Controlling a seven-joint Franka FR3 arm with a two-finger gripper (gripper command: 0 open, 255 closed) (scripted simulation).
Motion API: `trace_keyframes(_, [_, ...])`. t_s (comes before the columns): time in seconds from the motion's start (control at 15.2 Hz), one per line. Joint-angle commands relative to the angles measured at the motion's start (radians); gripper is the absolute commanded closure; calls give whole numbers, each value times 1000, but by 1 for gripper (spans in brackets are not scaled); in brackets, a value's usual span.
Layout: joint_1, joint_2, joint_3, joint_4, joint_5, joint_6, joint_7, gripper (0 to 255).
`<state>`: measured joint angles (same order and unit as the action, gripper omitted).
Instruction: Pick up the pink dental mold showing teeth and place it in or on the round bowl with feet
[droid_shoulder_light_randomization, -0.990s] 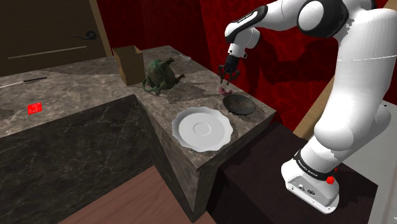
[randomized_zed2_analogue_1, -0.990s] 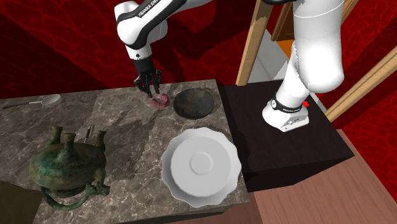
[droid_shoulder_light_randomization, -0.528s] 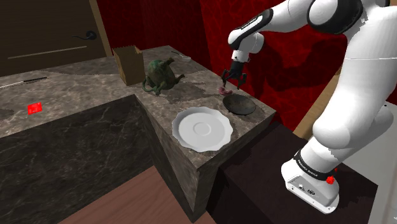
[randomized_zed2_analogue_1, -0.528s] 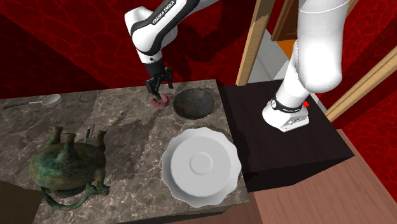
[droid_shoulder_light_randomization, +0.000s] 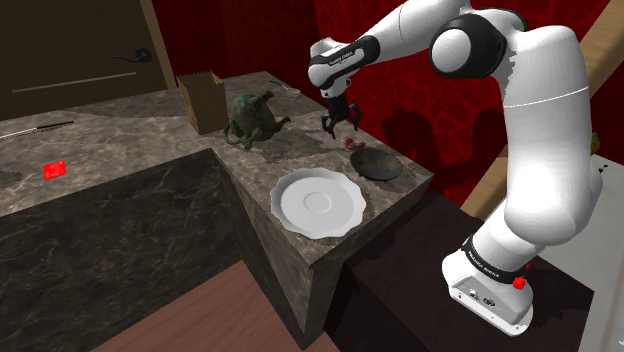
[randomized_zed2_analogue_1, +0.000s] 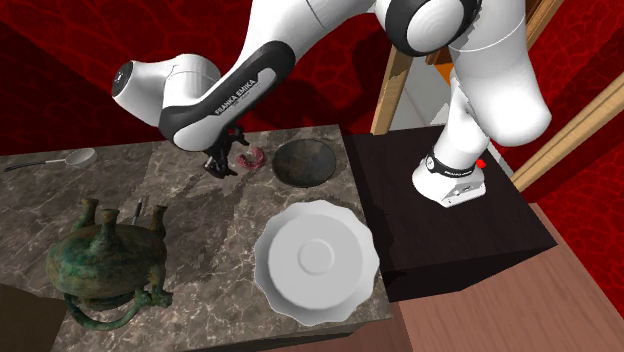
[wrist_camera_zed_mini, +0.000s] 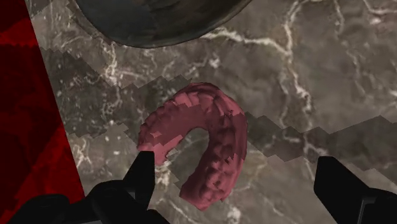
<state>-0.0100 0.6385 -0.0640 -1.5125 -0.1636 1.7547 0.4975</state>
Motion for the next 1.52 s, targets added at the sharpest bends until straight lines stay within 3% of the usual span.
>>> trace_keyframes(0.0, [8, 9, -5, -8, -16, 10, 10, 0])
trace_keyframes(0.33, [2, 10, -7, -67, -20, 70, 14, 0])
trace_keyframes(0.79, [2, 10, -7, -66, -20, 70, 14, 0])
trace_keyframes(0.86, [2, 10, -7, -66, -20, 70, 14, 255])
trace_keyframes(1.45, [2, 10, -7, -66, -20, 70, 14, 255])
